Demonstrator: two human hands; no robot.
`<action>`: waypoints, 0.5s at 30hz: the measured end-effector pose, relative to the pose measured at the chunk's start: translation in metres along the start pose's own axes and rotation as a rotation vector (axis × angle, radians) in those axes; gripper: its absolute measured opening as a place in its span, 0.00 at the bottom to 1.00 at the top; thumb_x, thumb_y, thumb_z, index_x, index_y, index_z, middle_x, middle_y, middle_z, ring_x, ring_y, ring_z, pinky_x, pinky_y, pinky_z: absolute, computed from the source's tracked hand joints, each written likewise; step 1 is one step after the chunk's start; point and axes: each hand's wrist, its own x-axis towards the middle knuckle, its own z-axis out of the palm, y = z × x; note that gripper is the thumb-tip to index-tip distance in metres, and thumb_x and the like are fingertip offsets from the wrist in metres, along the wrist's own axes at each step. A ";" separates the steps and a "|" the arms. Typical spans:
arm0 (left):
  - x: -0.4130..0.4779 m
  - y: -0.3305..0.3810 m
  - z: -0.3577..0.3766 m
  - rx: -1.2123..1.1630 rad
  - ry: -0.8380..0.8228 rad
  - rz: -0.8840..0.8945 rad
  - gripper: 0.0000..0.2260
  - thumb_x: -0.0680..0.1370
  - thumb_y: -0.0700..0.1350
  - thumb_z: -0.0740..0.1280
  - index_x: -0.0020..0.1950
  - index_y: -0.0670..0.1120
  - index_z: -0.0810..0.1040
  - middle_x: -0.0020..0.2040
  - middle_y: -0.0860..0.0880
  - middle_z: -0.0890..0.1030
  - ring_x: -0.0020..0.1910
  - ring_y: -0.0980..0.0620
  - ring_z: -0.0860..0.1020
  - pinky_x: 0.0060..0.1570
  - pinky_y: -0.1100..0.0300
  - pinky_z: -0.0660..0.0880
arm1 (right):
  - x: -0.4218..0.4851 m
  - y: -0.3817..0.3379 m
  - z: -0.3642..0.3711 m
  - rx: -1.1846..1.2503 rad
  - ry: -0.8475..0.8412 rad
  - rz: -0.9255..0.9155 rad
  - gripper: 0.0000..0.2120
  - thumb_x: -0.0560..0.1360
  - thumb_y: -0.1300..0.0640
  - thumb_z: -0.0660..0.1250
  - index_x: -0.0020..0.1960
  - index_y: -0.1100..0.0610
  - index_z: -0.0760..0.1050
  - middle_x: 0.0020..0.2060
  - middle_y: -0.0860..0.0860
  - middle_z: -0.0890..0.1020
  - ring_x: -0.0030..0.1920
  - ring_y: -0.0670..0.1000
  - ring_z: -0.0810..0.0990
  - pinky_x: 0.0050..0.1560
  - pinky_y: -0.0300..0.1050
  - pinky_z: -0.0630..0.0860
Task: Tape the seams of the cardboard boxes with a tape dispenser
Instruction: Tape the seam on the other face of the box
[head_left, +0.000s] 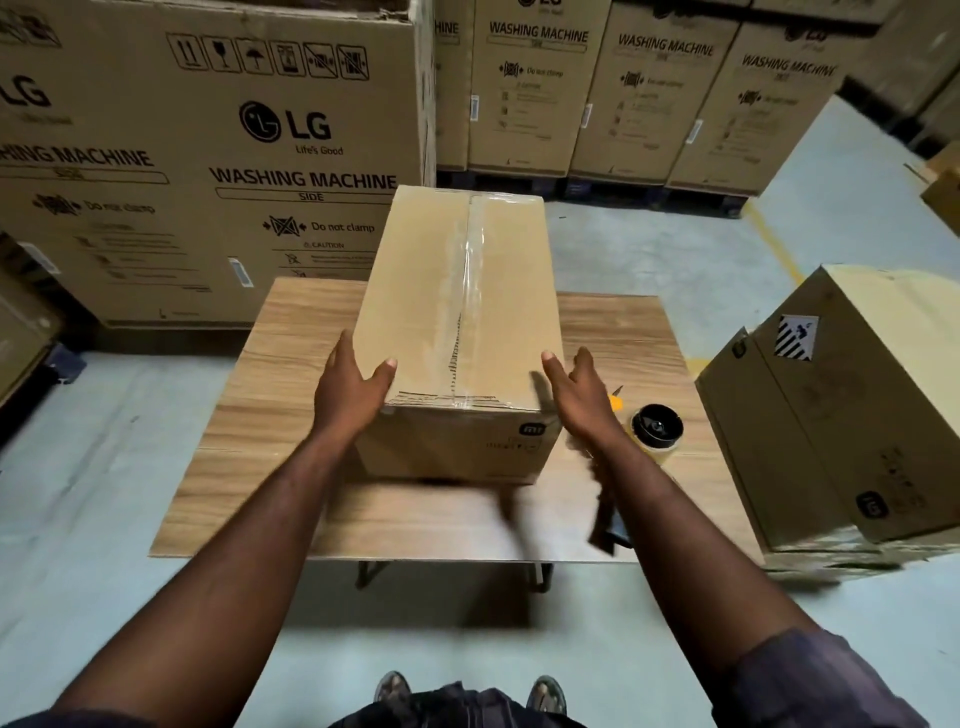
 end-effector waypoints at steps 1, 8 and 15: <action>0.002 -0.001 0.001 0.021 -0.011 -0.013 0.33 0.79 0.53 0.68 0.80 0.46 0.59 0.76 0.42 0.67 0.73 0.41 0.68 0.67 0.52 0.67 | 0.003 0.000 0.005 0.034 -0.032 0.030 0.35 0.83 0.40 0.61 0.78 0.63 0.59 0.75 0.61 0.70 0.73 0.59 0.70 0.66 0.48 0.69; -0.052 -0.018 -0.012 -0.042 -0.020 -0.043 0.34 0.77 0.53 0.72 0.79 0.48 0.62 0.74 0.44 0.68 0.71 0.44 0.69 0.67 0.52 0.68 | -0.036 0.038 0.009 0.140 -0.072 -0.031 0.24 0.79 0.46 0.70 0.71 0.54 0.71 0.61 0.47 0.81 0.61 0.49 0.80 0.60 0.47 0.75; -0.031 -0.007 -0.021 -0.154 -0.166 -0.040 0.27 0.79 0.51 0.70 0.77 0.51 0.65 0.68 0.53 0.75 0.63 0.52 0.74 0.58 0.58 0.69 | 0.000 0.021 0.007 0.156 -0.039 0.137 0.31 0.65 0.37 0.74 0.60 0.53 0.71 0.53 0.52 0.83 0.52 0.55 0.84 0.57 0.59 0.81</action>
